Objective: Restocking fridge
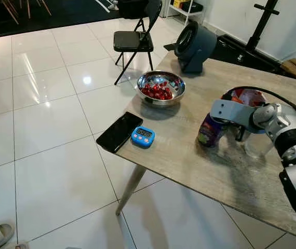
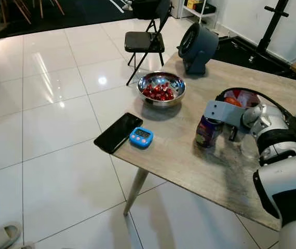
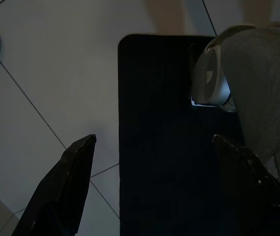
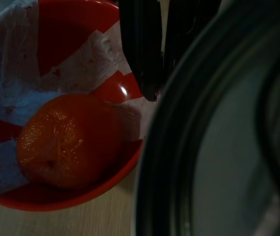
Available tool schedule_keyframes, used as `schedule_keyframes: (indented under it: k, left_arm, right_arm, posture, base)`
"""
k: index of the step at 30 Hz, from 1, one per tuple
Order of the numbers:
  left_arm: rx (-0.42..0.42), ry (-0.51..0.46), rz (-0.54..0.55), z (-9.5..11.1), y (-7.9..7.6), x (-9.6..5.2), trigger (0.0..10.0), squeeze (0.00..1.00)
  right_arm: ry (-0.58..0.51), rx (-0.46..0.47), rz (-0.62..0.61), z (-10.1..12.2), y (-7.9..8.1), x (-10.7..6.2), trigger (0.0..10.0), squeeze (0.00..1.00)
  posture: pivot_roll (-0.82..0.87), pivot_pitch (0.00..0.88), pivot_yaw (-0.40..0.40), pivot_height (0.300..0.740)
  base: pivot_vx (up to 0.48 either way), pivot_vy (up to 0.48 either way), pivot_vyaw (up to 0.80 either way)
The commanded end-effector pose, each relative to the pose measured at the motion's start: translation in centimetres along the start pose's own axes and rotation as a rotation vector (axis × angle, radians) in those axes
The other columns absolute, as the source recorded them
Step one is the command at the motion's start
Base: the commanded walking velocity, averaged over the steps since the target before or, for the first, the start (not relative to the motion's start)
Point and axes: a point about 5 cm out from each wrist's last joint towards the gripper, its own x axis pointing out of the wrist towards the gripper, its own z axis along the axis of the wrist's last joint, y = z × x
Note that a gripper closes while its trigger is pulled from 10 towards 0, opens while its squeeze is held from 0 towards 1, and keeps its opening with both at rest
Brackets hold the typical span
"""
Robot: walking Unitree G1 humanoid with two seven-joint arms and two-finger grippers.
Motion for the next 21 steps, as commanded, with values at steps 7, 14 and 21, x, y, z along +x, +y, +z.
schedule_keyframes:
  k: [7,14,21]
  left_arm:
    - [0.03,0.059,-0.063,-1.0,-1.3,0.1,10.0,0.0]
    - [0.028,0.05,-0.064,-0.5,-1.4,0.2,10.0,0.0]
    - [0.021,0.045,-0.063,-0.1,-1.5,0.3,10.0,0.0]
  right_arm:
    - [-0.062,0.02,-0.003,0.7,-0.5,-0.3,0.0,0.0]
    - [-0.134,0.032,-0.053,2.0,-1.9,-1.2,0.0,0.0]
    - [-0.173,0.037,-0.081,2.7,-3.1,-2.1,0.0,0.0]
  posture:
    - [0.0,0.147,-0.007,0.74]
    - [0.0,0.135,-0.01,0.74]
    - [-0.01,0.122,-0.017,0.74]
  base:
    - [0.0,0.0,0.0]
    - [0.0,0.0,0.0]
    - [0.0,0.0,0.0]
